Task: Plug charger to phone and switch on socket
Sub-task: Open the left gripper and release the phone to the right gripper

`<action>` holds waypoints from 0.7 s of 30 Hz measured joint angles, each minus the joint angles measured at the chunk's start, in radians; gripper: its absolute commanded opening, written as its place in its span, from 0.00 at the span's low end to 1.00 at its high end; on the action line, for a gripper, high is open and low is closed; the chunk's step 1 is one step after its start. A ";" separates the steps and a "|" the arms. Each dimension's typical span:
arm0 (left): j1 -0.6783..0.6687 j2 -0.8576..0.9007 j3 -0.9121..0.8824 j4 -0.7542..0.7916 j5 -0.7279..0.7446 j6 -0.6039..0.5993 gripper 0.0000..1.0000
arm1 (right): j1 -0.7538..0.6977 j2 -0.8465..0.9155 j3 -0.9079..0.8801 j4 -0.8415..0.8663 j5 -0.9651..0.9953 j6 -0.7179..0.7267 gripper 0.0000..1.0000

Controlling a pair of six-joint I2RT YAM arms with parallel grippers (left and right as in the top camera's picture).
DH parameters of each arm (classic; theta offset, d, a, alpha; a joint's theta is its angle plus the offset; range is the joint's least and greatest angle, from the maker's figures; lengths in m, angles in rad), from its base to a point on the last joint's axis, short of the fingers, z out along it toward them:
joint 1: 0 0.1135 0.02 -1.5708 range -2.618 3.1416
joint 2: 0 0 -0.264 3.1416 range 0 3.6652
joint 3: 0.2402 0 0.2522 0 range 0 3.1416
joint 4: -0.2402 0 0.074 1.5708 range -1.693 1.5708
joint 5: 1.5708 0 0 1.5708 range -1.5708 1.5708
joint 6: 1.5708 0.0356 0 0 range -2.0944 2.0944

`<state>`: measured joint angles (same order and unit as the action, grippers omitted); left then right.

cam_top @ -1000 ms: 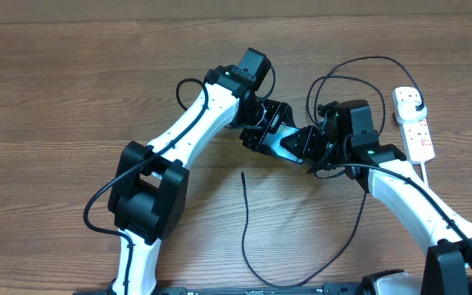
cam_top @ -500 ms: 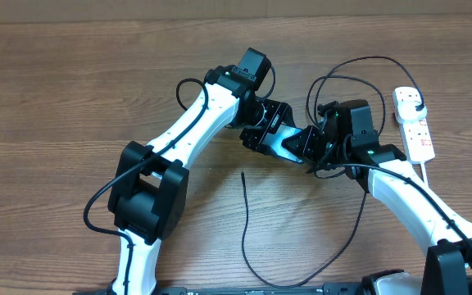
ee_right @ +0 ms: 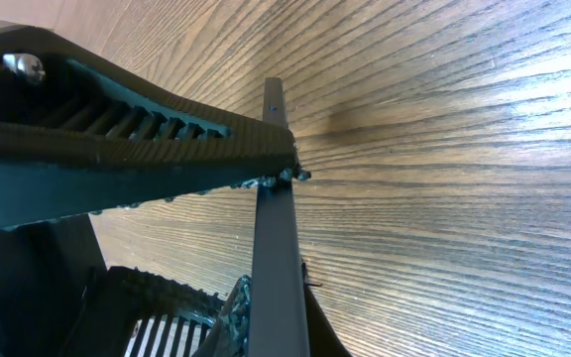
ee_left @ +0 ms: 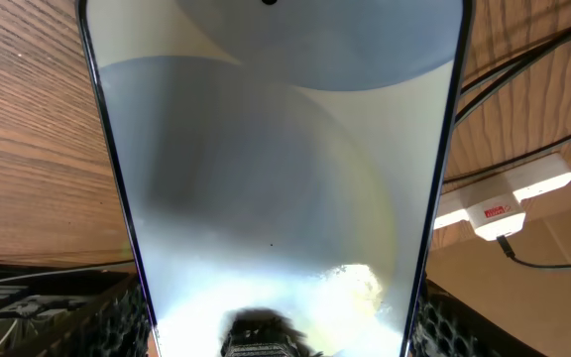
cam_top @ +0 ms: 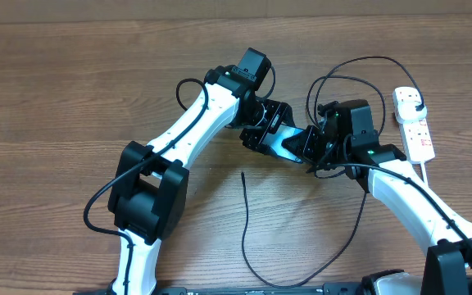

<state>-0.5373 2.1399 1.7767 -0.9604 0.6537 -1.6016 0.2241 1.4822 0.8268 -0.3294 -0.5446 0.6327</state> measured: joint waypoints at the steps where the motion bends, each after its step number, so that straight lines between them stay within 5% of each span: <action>1: 0.000 0.000 0.000 0.000 0.000 0.000 0.04 | 0.000 0.000 0.000 -0.001 0.000 0.000 0.04; 4: 0.000 0.000 0.000 0.000 0.000 0.000 0.08 | 0.000 0.000 0.000 0.000 0.000 0.000 0.04; 5: 0.000 0.000 0.000 0.000 0.000 0.000 0.18 | 0.000 0.000 0.000 0.000 0.000 0.000 0.04; 7: 0.000 0.000 0.000 0.000 0.000 0.000 0.48 | 0.000 0.000 0.000 0.000 0.000 0.001 0.04; 9: 0.000 0.000 0.000 0.000 -0.001 0.000 0.91 | 0.000 0.000 0.000 0.000 0.000 0.001 0.04; 10: 0.000 0.000 0.000 0.000 -0.002 0.000 1.00 | 0.000 0.000 0.000 0.000 0.000 0.001 0.04; 21: 0.010 0.000 0.006 0.000 0.000 0.047 1.00 | -0.001 0.004 0.000 -0.012 0.021 -0.005 0.04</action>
<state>-0.5270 2.1399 1.7832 -0.9600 0.6533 -1.5547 0.2234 1.4860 0.8265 -0.3416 -0.5236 0.6281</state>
